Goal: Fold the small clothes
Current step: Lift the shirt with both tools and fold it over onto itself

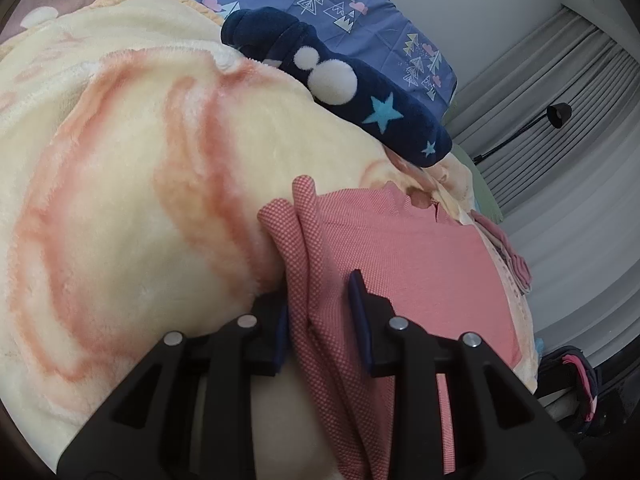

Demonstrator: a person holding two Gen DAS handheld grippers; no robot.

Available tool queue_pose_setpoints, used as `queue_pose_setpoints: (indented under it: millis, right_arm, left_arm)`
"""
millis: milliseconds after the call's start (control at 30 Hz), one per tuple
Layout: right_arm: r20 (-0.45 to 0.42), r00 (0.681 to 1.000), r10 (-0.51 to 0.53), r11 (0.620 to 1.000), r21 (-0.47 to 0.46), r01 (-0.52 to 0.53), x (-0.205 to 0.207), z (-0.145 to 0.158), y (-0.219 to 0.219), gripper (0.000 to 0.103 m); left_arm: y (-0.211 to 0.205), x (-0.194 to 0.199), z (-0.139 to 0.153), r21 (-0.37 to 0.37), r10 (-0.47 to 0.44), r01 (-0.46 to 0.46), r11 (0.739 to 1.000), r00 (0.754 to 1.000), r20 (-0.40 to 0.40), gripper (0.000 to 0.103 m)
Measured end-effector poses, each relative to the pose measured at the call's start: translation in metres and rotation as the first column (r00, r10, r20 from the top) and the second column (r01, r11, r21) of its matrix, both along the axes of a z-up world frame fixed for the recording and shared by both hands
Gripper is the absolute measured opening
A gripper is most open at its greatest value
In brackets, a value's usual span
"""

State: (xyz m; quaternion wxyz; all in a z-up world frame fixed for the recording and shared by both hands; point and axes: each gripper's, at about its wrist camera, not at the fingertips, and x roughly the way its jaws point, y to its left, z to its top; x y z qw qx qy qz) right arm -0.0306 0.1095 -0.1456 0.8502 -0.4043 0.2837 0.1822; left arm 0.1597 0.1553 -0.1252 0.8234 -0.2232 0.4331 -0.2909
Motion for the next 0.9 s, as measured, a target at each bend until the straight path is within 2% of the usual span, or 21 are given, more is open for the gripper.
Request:
queue_pose_setpoints:
  millis: [100, 233, 267, 400, 600, 767, 900]
  right_arm:
    - [0.000, 1.000, -0.001, 1.000, 0.019, 0.001, -0.001, 0.002, -0.002, 0.012]
    - [-0.001, 1.000, -0.001, 0.999, 0.054, 0.001, -0.002, 0.007, -0.006, 0.007]
    - [-0.003, 1.000, -0.001, 0.997, 0.076, 0.001, -0.001, 0.011, -0.009, 0.006]
    - [0.008, 1.000, -0.007, 0.985, 0.170, 0.006, -0.004, 0.030, -0.022, 0.005]
    - [0.051, 0.998, -0.048, 0.952, 0.304, 0.030, -0.008, 0.065, -0.053, 0.004]
    - [0.077, 0.994, -0.083, 0.904, 0.425, 0.042, -0.011, 0.087, -0.084, 0.004]
    - [0.047, 0.992, -0.114, 0.857, 0.510, 0.074, -0.007, 0.101, -0.110, 0.004]
  left_arm:
    - [-0.003, -0.002, 0.001, 0.027, 0.005, -0.006, 1.000, 1.000, 0.017, 0.027]
    - [-0.002, -0.001, 0.002, 0.021, 0.018, -0.019, 1.000, 1.000, 0.015, 0.018]
    - [-0.001, -0.001, 0.002, 0.013, 0.024, -0.024, 1.000, 1.000, 0.014, 0.014]
    - [0.002, -0.002, 0.008, -0.041, 0.050, -0.049, 0.998, 0.999, 0.010, 0.011]
    - [-0.011, -0.007, 0.034, -0.022, 0.069, -0.068, 0.997, 0.997, 0.033, 0.011]
    - [-0.040, -0.010, 0.073, 0.051, 0.051, -0.055, 0.997, 0.996, 0.076, 0.011]
    - [-0.070, -0.010, 0.098, 0.117, 0.051, -0.061, 0.991, 0.995, 0.089, 0.011]
